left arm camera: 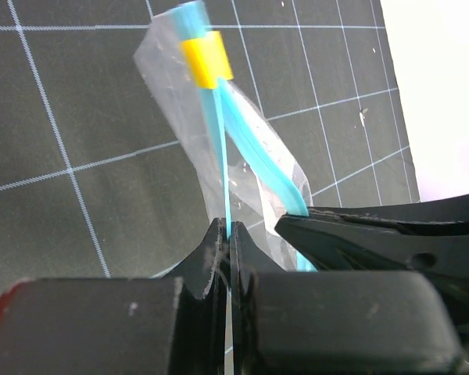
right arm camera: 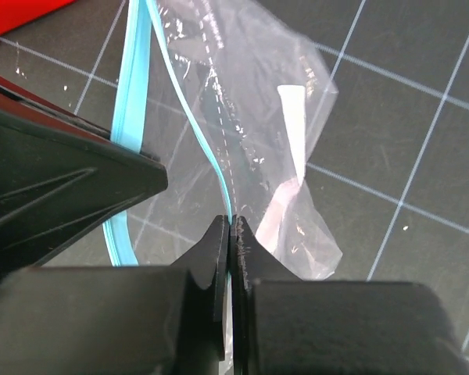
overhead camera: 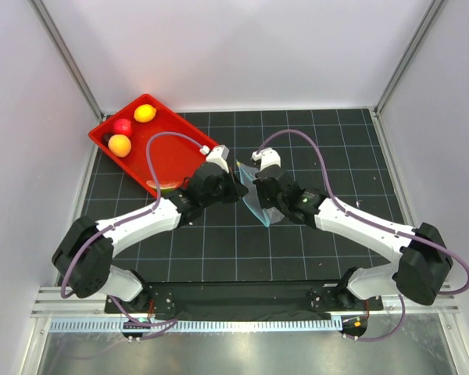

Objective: Place the food in the zip-top bag and seal the zipper
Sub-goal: Open the zipper of the food storage bag at the center of the board.

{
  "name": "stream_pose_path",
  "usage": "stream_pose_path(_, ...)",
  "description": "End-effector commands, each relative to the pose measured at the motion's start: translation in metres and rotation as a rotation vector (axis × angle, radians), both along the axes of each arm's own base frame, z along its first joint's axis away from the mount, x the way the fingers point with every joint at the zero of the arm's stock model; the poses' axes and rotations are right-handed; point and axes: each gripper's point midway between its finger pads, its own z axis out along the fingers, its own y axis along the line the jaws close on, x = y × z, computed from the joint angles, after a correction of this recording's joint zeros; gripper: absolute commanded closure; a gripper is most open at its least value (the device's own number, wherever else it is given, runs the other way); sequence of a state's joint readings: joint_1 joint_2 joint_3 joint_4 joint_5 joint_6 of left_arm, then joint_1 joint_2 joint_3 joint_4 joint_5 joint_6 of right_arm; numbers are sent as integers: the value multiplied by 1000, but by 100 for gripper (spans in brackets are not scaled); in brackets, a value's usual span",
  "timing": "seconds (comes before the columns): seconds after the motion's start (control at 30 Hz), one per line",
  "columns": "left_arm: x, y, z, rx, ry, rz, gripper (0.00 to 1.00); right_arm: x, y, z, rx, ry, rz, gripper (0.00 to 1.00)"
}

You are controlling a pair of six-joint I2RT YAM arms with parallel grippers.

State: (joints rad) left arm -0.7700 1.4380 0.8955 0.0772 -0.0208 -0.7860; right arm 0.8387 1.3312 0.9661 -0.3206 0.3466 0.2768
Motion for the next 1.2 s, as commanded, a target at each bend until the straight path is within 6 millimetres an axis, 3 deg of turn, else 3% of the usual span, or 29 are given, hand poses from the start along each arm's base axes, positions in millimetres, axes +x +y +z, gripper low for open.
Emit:
stream_pose_path(0.0, 4, -6, 20, -40, -36, -11, 100, 11, 4, 36, 31, -84, -10, 98)
stream_pose_path(0.2, 7, -9, 2, 12, 7, -19, 100, 14, -11, 56, -15, -132, -40, 99)
stream_pose_path(0.43, 8, -4, -19, 82, 37, -9, 100, 22, -52, 69, -122, -215, -206, 99)
stream_pose_path(0.57, 8, -3, -18, 93, 27, -17, 100, 28, -73, 70, -226, -251, -296, 99)
stream_pose_path(0.73, 6, -6, -9, 80, 9, -43, 100, 32, -80, 61, -311, -229, -337, 99)
stream_pose_path(0.87, 4, -4, -8, 79, 7, -45, 100, 34, -79, 51, -343, -212, -338, 80)
stream_pose_path(0.9, 3, -3, -9, 80, 6, -47, 100, 34, -79, 49, -346, -210, -338, 69)
stream_pose_path(0.93, 2, -3, -9, 80, 6, -47, 100, 34, -80, 48, -346, -213, -342, 66)
stream_pose_path(1.17, -2, -5, -6, 94, 12, -84, 100, 38, -81, 51, -347, -227, -346, 58)
